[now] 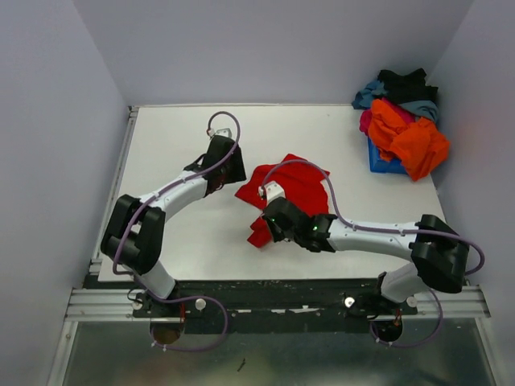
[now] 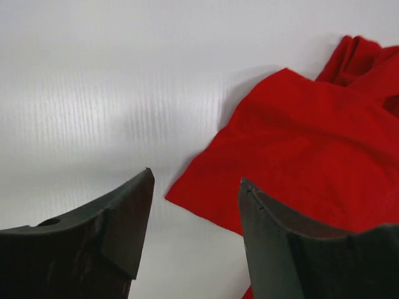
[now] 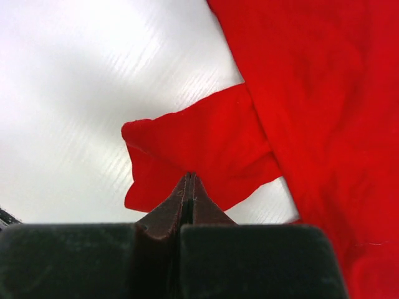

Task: Fold and stack the t-shirts
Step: Flatten out the tshirt

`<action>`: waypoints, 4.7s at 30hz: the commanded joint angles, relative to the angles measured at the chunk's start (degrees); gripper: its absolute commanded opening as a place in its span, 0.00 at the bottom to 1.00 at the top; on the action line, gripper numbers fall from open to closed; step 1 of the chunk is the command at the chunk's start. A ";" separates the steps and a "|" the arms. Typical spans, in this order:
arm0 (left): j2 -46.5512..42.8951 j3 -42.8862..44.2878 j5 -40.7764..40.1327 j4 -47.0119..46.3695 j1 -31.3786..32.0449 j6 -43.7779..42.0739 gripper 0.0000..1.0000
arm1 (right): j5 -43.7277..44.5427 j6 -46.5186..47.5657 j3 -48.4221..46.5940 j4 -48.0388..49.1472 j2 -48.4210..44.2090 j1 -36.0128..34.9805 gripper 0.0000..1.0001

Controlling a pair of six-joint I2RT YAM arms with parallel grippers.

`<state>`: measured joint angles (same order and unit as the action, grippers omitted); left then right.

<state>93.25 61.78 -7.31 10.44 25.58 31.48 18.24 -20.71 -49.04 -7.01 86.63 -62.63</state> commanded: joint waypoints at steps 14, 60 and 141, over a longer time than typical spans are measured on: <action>12.30 0.80 -1.31 3.36 2.63 2.62 0.49 | -0.31 -2.84 4.47 -2.22 -6.64 -0.39 0.01; -4.83 -11.93 7.75 -17.89 15.28 -6.60 0.79 | -10.41 -1.88 -8.36 -18.40 -22.38 23.78 0.01; -22.50 37.99 -4.21 24.64 -11.96 -8.28 0.00 | -42.68 0.84 -28.07 -15.51 -14.30 38.03 0.62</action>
<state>68.97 105.47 -14.72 38.96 13.87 22.52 -22.22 -20.84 -85.58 -27.00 70.67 -20.71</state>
